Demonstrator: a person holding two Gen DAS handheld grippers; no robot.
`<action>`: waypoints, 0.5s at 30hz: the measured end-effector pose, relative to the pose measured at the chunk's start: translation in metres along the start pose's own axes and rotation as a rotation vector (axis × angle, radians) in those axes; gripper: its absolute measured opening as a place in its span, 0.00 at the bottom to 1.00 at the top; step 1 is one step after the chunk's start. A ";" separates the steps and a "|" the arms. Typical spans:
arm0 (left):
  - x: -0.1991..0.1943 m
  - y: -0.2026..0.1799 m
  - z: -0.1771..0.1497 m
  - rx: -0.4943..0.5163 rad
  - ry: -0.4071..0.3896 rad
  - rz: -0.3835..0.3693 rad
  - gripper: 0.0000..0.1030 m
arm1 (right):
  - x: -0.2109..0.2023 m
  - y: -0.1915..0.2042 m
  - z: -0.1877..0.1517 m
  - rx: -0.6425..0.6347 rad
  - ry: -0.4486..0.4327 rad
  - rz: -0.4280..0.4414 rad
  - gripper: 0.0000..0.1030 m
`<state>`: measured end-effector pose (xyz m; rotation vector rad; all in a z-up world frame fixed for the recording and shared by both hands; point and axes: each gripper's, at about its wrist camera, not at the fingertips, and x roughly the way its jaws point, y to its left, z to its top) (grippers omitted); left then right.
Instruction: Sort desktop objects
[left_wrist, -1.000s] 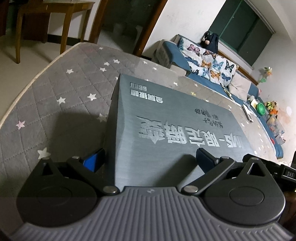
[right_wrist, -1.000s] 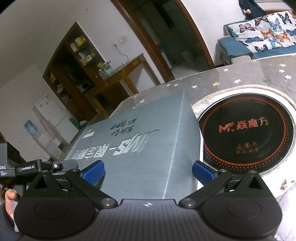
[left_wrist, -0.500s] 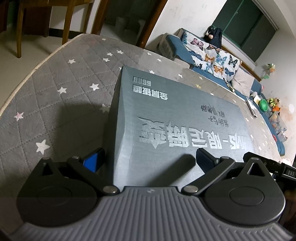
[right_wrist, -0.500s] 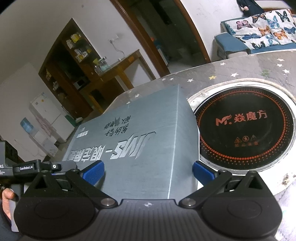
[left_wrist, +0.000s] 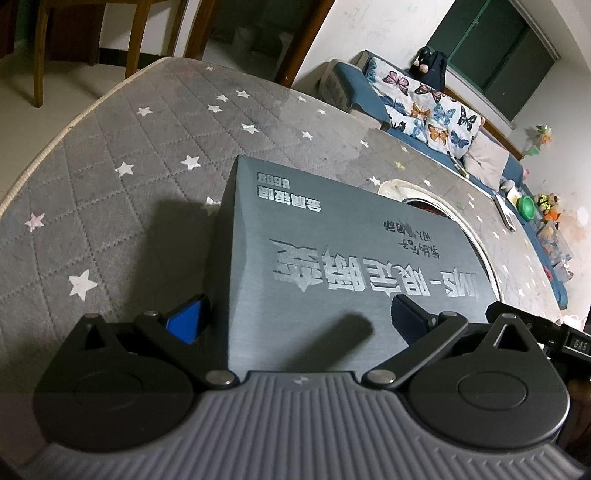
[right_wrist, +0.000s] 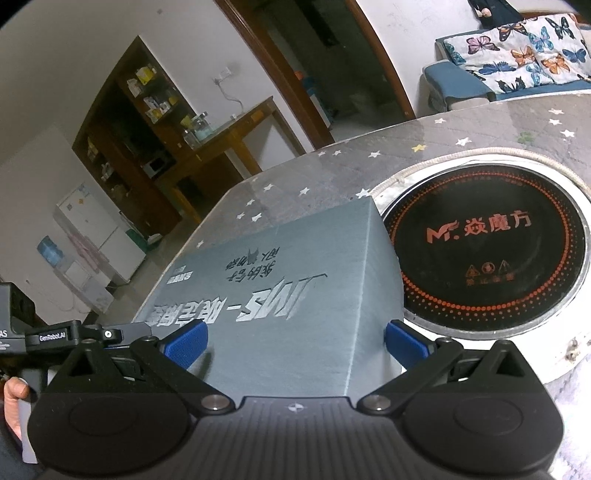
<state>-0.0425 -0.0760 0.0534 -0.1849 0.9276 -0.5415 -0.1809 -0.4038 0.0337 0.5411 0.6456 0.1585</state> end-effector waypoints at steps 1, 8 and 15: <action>0.000 0.000 0.000 0.002 0.000 0.000 1.00 | 0.000 0.000 0.000 0.000 0.000 0.001 1.00; -0.004 0.000 -0.003 0.014 -0.011 -0.005 1.00 | -0.002 -0.001 -0.004 -0.001 0.000 0.004 1.00; -0.013 -0.006 -0.006 0.064 -0.044 0.008 1.00 | -0.004 0.000 -0.006 -0.013 -0.003 -0.007 1.00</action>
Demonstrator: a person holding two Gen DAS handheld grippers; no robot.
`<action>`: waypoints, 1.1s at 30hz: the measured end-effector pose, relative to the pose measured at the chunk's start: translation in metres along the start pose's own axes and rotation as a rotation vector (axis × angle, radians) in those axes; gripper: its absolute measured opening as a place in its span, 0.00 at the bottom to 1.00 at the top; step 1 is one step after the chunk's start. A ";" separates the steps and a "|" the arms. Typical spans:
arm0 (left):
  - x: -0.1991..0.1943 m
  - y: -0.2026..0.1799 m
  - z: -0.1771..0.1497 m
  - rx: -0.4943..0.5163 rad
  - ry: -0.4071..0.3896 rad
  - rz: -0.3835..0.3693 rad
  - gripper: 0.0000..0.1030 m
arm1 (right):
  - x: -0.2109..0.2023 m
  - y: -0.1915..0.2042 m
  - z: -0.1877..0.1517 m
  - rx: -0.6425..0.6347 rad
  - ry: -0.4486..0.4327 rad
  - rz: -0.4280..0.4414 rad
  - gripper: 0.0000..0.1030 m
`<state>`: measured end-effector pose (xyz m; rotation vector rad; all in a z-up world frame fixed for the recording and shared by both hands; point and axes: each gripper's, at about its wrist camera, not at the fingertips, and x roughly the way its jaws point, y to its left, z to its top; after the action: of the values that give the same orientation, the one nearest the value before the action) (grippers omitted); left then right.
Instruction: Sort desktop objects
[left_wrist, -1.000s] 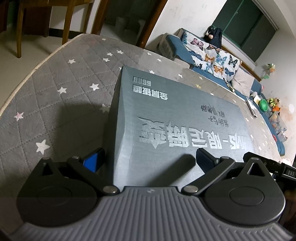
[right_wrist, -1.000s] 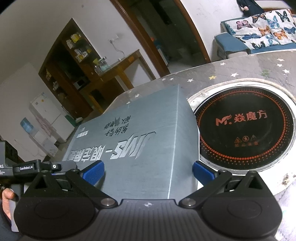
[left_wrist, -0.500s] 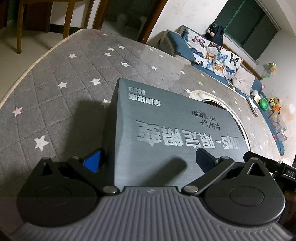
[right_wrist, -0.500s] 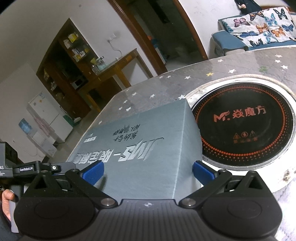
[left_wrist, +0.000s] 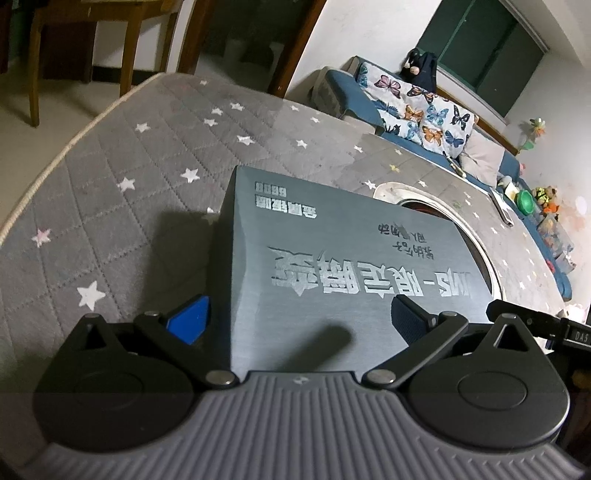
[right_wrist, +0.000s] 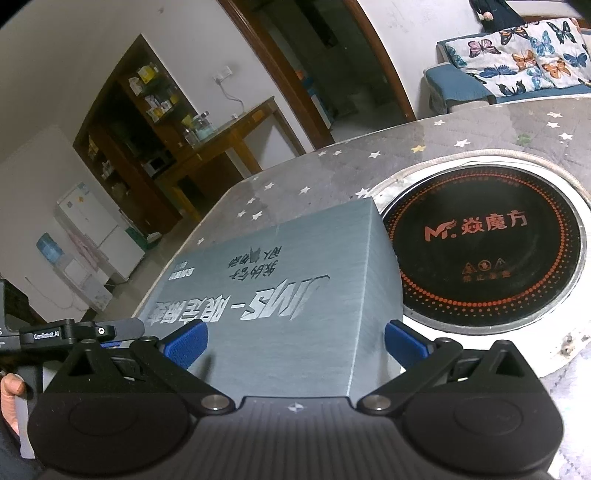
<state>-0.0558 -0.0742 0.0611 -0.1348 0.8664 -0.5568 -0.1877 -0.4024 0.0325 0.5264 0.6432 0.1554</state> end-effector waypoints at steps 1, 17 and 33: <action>-0.002 -0.002 0.000 0.012 -0.007 0.005 1.00 | 0.000 0.000 0.000 0.000 0.000 -0.001 1.00; -0.030 -0.023 -0.017 0.188 -0.125 0.138 1.00 | -0.015 0.000 -0.016 -0.001 -0.018 -0.021 1.00; -0.049 -0.023 -0.035 0.243 -0.164 0.261 1.00 | -0.032 -0.003 -0.032 0.006 -0.039 -0.044 1.00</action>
<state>-0.1167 -0.0645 0.0799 0.1510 0.6388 -0.3955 -0.2324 -0.4009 0.0269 0.5197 0.6174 0.1012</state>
